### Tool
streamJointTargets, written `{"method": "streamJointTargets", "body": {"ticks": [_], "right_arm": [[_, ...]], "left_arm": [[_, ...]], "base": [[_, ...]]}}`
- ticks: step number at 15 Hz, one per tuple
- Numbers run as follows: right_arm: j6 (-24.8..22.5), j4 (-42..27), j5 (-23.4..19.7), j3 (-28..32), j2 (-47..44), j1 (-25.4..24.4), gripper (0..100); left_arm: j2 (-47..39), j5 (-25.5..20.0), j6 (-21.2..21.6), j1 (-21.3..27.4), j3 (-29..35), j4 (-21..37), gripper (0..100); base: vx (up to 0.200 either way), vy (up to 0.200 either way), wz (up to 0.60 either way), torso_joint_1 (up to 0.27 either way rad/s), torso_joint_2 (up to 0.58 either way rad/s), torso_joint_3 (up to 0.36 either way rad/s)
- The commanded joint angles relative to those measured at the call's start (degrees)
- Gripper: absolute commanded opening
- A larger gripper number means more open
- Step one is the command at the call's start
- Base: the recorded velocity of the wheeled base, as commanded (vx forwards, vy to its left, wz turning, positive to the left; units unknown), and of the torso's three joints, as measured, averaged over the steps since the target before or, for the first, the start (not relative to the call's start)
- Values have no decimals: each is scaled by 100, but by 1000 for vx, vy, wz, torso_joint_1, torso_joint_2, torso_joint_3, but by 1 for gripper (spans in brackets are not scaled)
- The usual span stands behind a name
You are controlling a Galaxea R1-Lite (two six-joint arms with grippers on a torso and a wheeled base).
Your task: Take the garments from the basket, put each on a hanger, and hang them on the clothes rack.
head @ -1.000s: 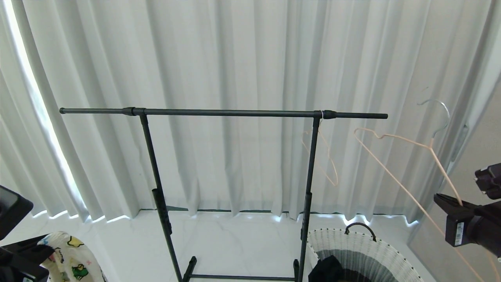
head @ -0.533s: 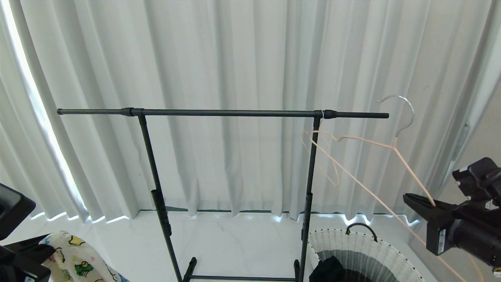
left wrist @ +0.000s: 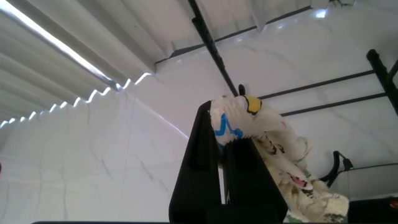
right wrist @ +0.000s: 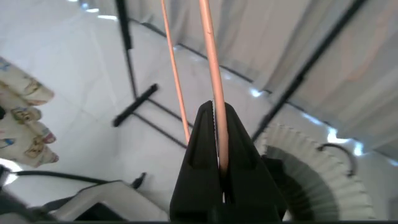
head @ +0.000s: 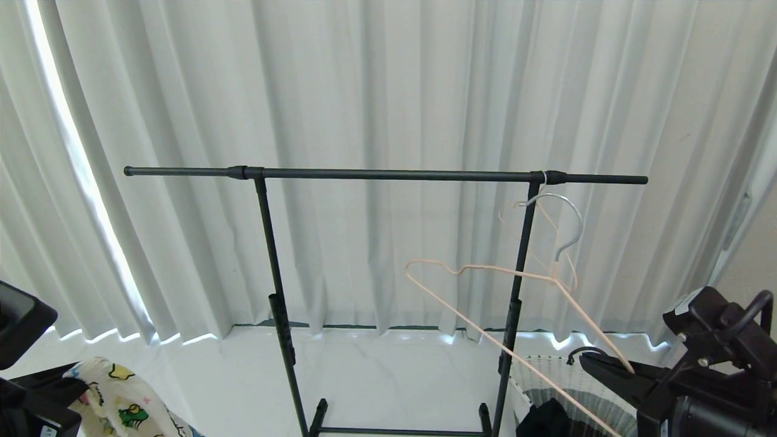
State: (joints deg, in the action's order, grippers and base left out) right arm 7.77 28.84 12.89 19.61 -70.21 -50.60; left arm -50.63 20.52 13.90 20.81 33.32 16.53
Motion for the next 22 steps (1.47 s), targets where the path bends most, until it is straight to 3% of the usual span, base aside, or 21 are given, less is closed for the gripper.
{"method": "streamJointTargets", "body": {"ticks": [1, 7, 10, 11, 13, 17, 22], "right_arm": [[190, -10, 3, -2, -134, -231, 0], [797, 16, 3, 16, -397, -1338, 0], [1096, 16, -14, 306, -635, -1945, 0], [1271, 16, -14, 491, -784, -2235, 0], [1430, 16, -14, 860, -1048, -2569, 0], [1500, 122, -5, 1326, -1602, -2630, 0], [1509, 324, -5, 1343, -1716, -2235, 0]], "left_arm": [[-70, 5, -19, 2, -1, -1, 0], [-325, -101, -89, 20, -141, -1, 0], [-1309, -83, -1161, 20, 421, -247, 0], [-1907, -13, -1970, 28, 966, -247, 0], [-2601, 172, -2638, 28, 1634, -238, 0], [-3181, 321, -3271, 134, 2293, -238, 0], [-3234, 629, -3297, 213, 2285, -247, 0]], "base": [[0, 0, 0, 0, 0, 0], [0, 0, 0, 0, 0, 0], [0, 0, 0, 0, 0, 0], [0, 0, 0, 0, 0, 0], [0, 0, 0, 0, 0, 0], [0, 0, 0, 0, 0, 0], [0, 0, 0, 0, 0, 0]]}}
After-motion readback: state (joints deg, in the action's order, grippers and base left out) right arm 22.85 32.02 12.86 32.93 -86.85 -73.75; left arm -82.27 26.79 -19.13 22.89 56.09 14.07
